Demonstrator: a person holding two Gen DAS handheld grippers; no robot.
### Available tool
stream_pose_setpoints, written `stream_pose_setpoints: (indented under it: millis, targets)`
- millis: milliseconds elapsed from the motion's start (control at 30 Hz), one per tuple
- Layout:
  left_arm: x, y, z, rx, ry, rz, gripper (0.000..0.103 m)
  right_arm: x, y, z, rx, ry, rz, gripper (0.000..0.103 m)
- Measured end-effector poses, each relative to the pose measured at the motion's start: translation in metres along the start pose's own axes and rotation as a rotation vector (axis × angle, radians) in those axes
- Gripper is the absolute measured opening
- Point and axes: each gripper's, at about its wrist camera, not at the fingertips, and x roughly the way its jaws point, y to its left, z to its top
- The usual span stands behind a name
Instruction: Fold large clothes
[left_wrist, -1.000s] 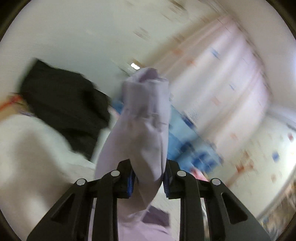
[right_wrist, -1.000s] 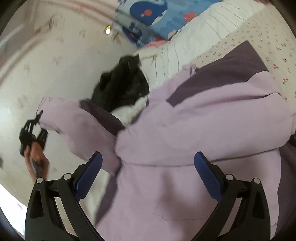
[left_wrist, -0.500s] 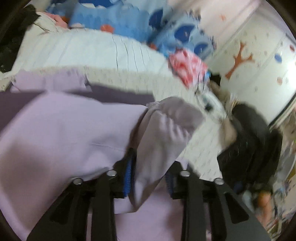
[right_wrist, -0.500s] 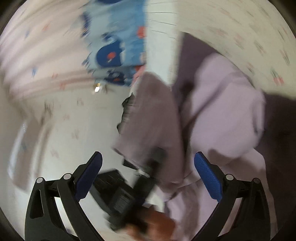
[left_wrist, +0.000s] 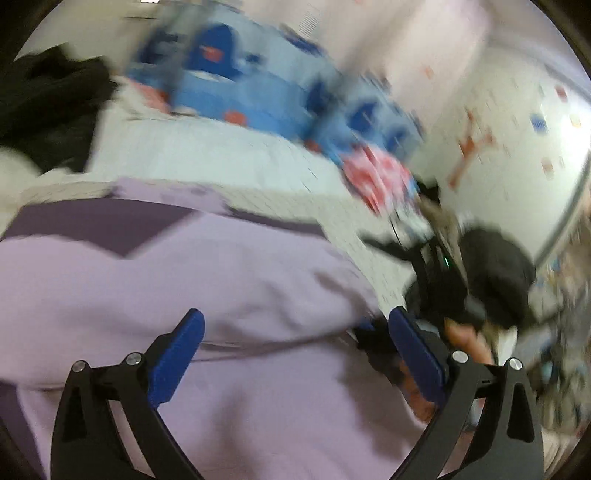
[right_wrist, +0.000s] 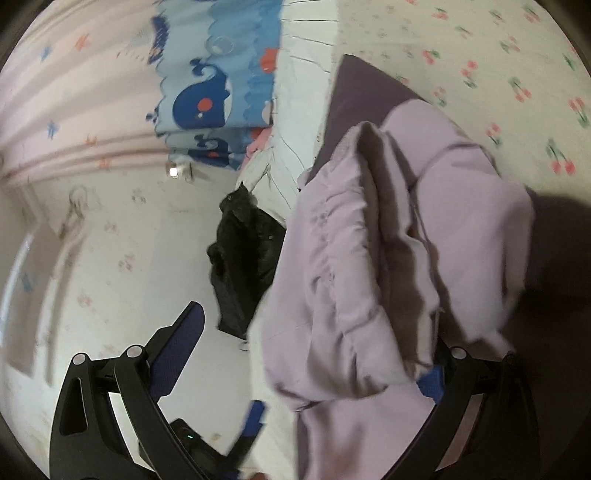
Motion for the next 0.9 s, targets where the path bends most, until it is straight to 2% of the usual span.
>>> stream_pose_setpoints:
  millis: [67,100,133,233,333,433,533,600,667,700,800,900]
  targets:
    - [-0.011,0.034,0.010,-0.125,-0.048,0.046,0.096,0.003,0.010,-0.004,-0.114,-0.011,-0.063,0.069]
    - [-0.015,0.048,0.015,-0.185,-0.067,0.064,0.096,0.007,0.021,-0.005,-0.200,-0.010,-0.133,0.037]
    - [-0.022,0.063,0.018,-0.239,-0.103,0.065,0.096,0.009,0.031,-0.006,-0.256,-0.013,-0.162,0.023]
    - [-0.044,0.102,0.027,-0.365,-0.223,0.111,0.096,0.008,0.079,-0.008,-0.432,-0.053,-0.158,0.020]
    - [-0.062,0.119,0.032,-0.398,-0.309,0.127,0.096,-0.005,0.136,-0.012,-0.605,-0.128,-0.111,0.019]
    - [-0.074,0.132,0.032,-0.423,-0.350,0.150,0.096,-0.028,0.159,-0.001,-0.654,-0.217,-0.082,0.018]
    - [-0.060,0.147,0.029,-0.482,-0.306,0.200,0.096,-0.039,0.121,0.024,-0.568,-0.242,-0.181,0.018]
    - [-0.045,0.157,0.021,-0.513,-0.231,0.276,0.096,-0.027,0.065,0.042,-0.444,-0.182,-0.294,0.018]
    - [-0.019,0.170,0.016,-0.512,-0.091,0.396,0.096,-0.009,0.026,0.051,-0.362,-0.092,-0.386,0.019]
    - [-0.011,0.174,0.012,-0.506,-0.055,0.436,0.096,-0.003,0.011,0.050,-0.341,-0.067,-0.410,0.019]
    - [-0.012,0.181,0.007,-0.516,-0.050,0.452,0.097,0.001,0.009,0.051,-0.316,-0.033,-0.429,0.023]
    - [-0.029,0.169,0.013,-0.506,-0.138,0.437,0.097,-0.019,0.024,0.052,-0.309,-0.115,-0.500,0.048]
